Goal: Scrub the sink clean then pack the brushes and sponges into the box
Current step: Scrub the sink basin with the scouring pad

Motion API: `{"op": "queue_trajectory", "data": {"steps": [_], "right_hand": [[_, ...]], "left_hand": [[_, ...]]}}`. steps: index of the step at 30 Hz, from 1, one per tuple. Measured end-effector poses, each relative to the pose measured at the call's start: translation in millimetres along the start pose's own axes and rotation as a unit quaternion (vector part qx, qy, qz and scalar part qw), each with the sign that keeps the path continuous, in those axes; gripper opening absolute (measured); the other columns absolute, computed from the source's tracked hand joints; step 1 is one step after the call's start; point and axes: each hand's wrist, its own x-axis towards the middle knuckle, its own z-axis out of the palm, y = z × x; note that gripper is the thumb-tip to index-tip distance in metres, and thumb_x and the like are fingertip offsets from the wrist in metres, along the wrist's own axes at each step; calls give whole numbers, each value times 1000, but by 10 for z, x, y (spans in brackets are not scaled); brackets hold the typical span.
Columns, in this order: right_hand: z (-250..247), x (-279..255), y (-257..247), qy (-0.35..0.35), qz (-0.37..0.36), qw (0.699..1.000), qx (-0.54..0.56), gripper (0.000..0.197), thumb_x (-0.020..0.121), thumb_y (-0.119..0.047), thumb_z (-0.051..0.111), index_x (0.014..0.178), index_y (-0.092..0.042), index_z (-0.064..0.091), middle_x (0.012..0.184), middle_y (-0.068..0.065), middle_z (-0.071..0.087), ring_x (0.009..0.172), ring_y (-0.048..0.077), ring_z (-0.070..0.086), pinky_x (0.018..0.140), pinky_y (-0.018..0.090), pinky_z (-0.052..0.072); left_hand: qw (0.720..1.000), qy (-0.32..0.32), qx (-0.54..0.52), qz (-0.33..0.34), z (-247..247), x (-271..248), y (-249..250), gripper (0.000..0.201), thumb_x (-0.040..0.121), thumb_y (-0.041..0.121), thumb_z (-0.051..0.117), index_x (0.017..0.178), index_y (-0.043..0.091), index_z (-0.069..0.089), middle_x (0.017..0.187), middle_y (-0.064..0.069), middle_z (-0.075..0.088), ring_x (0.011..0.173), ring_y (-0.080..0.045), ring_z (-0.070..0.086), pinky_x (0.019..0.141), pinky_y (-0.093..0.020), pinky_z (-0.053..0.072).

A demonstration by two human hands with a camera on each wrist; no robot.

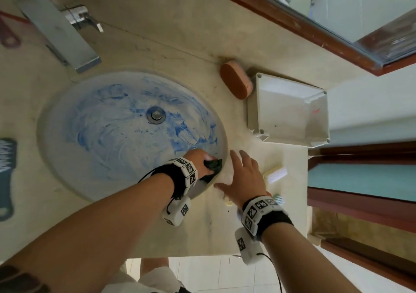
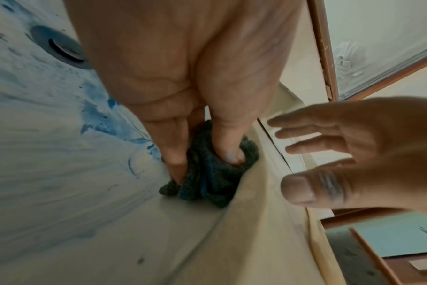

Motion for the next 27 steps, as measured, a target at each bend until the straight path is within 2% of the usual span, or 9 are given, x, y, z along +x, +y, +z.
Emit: {"op": "queue_trajectory", "data": {"steps": [3, 7, 9, 12, 15, 17, 20, 23, 27], "right_hand": [[-114, 287, 2, -71, 17, 997, -4, 139, 57, -56, 85, 153, -29, -11, 162, 2, -12, 149, 32, -4, 119, 44, 19], [-48, 457, 51, -120, 6, 993, 2, 152, 51, -48, 91, 150, -33, -23, 158, 2, -28, 146, 35, -18, 119, 52, 14], [1, 470, 87, -116, 10, 993, 25, 152, 51, -46, 92, 149, -36, -24, 157, -1, -31, 145, 34, -22, 119, 54, 13], [11, 467, 90, -118, 13, 992, 32, 153, 51, -44, 92, 148, -37, -26, 156, -1, -33, 144, 33, -24, 119, 54, 11], [1, 478, 71, -118, 16, 992, 42, 154, 51, -43, 93, 148, -36, -26, 155, -1, -34, 144, 33, -25, 119, 55, 11], [0, 476, 80, -113, 14, 992, 49, 154, 49, -44, 93, 148, -37, -25, 156, -1, -33, 144, 34, -25, 119, 56, 13], [3, 487, 82, -111, 14, 992, 54, 154, 49, -44, 94, 148, -37, -23, 156, -1, -33, 144, 33, -26, 118, 56, 13], [-12, 501, 52, -116, 13, 992, 42, 153, 50, -43, 93, 149, -33, -23, 155, 2, -34, 143, 35, -27, 118, 57, 12], [-24, 506, 43, -120, 12, 992, 29, 153, 51, -43, 93, 150, -30, -23, 155, 5, -34, 142, 37, -27, 118, 57, 10]], "left_hand": [[1000, 14, -2, 4, -52, 134, 97, 48, 83, 21, 75, 129, 26, 63, 126, 2, 65, 118, -17, 59, 99, -18, 39], [999, 35, -8, -7, -99, 240, 135, 49, 83, 23, 75, 131, 26, 61, 128, 0, 64, 120, -17, 58, 96, -14, 36], [999, 31, -8, -10, -118, 234, 128, 50, 83, 24, 76, 130, 25, 61, 128, -1, 64, 119, -18, 58, 98, -16, 37], [999, -21, 26, -12, -133, 158, 96, 50, 80, 27, 78, 128, 26, 63, 125, 1, 66, 116, -17, 60, 103, -25, 43], [996, -76, 54, -12, -124, 30, 2, 47, 79, 27, 79, 125, 26, 66, 121, 3, 68, 112, -14, 62, 101, -24, 45], [994, -89, 65, -5, -110, -24, -43, 47, 80, 28, 78, 125, 26, 66, 121, 3, 68, 112, -14, 62, 100, -24, 45], [994, -78, 73, -2, -106, 1, -38, 45, 79, 30, 78, 122, 28, 67, 119, 3, 69, 111, -15, 63, 98, -25, 46], [996, -52, 68, -9, -117, 115, 28, 47, 79, 33, 78, 124, 27, 66, 122, 1, 68, 115, -17, 61, 102, -27, 45], [999, 20, -9, -37, -189, 297, 116, 47, 79, 28, 80, 123, 20, 67, 120, -3, 68, 113, -19, 63, 102, -24, 44]]}}
